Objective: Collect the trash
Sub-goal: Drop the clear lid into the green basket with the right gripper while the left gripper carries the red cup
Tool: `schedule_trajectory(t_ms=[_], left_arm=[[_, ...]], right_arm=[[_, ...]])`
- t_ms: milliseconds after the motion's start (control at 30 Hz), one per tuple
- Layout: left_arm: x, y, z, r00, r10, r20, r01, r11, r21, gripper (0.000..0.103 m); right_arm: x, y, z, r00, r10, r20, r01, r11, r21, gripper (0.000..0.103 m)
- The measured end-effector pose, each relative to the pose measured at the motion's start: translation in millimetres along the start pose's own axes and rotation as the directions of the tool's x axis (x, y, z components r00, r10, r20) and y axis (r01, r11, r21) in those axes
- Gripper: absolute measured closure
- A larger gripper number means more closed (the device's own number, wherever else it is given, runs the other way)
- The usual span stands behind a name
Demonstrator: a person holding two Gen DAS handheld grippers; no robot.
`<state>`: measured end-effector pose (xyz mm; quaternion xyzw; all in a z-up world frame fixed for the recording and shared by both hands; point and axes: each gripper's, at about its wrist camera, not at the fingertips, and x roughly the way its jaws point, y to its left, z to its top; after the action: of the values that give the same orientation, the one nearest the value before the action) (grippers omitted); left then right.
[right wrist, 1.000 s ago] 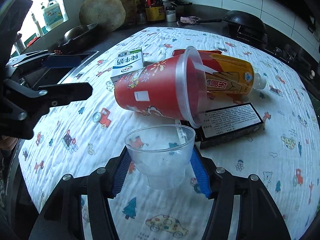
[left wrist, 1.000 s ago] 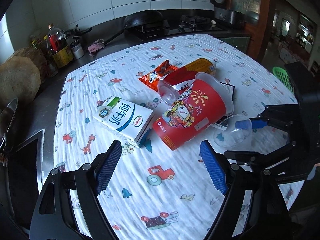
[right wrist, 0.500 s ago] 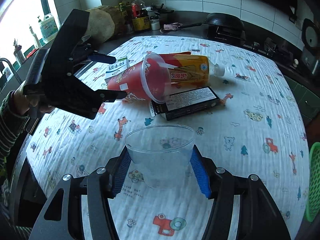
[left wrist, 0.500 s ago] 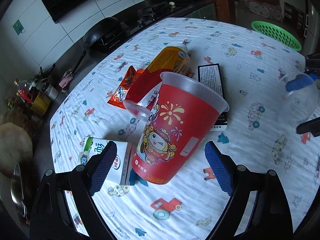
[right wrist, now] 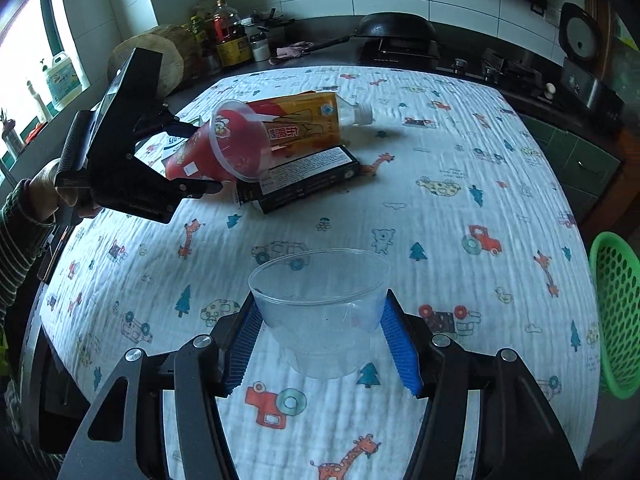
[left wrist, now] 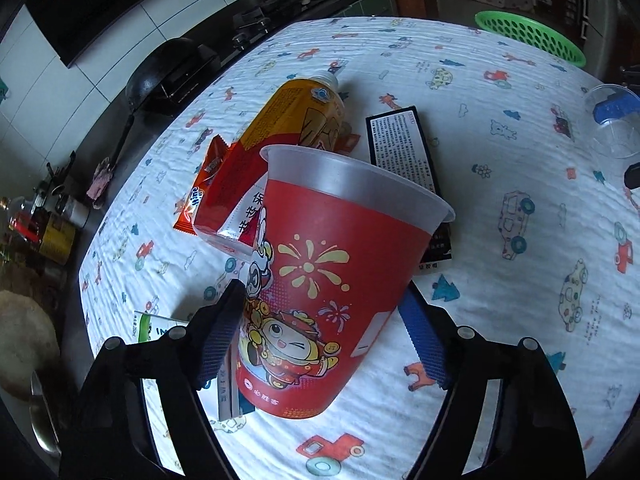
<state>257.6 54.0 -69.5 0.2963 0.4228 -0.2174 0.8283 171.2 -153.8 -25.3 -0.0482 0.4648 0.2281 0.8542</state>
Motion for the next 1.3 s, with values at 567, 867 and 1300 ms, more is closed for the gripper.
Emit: schedule_trajectory(t_ms=[567, 867, 1300], left_arm=[[-67, -51, 45, 0.979, -0.168, 0.115, 0.182, 0.975, -0.126, 0.03], [-79, -116, 121, 0.943, -0.264, 0.203, 0.282, 0.957, -0.064, 0.03], [-49, -191, 234, 0.906, -0.368, 0.209, 0.38, 0.925, -0.016, 0.03]], right_arm=[[-61, -111, -30, 0.982, -0.171, 0.077, 0.15, 0.962, 0.23, 0.046], [-96, -243, -52, 0.932, -0.362, 0.01, 0.328, 0.855, 0.402, 0.045], [-95, -354, -84, 0.904, -0.421, -0.068, 0.394, 0.761, 0.516, 0.045]])
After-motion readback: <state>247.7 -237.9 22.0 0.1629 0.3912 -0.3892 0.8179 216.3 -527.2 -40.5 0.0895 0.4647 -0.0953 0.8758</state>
